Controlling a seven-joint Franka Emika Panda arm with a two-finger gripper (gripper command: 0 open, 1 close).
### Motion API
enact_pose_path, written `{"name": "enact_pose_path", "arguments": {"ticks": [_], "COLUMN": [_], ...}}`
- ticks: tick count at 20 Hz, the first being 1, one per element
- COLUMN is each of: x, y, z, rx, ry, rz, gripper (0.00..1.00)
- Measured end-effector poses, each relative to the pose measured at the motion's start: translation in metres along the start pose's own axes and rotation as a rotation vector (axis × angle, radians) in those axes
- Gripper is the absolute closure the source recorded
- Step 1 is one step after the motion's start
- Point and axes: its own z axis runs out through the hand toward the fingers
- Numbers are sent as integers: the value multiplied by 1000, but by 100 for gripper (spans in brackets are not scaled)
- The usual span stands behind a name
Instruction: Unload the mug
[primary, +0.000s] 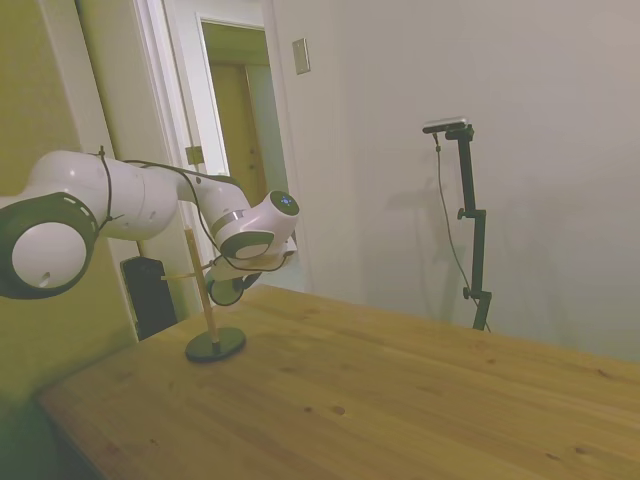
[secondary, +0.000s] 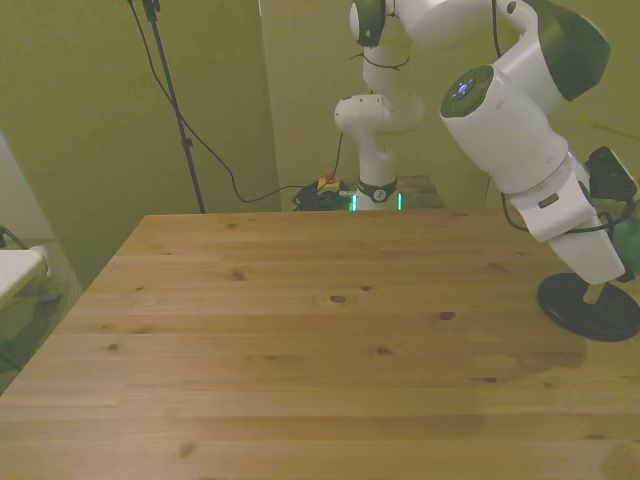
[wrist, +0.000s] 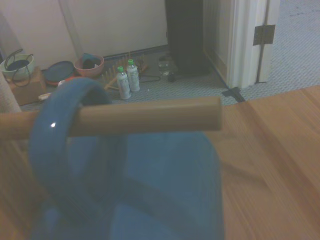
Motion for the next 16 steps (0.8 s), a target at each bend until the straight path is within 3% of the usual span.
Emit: {"name": "enact_pose_path", "arguments": {"ticks": [16], "x": [-3], "y": [-3], "z": [-7], "rx": [3], "ry": [-8], "rz": [-18], "gripper": [100]}}
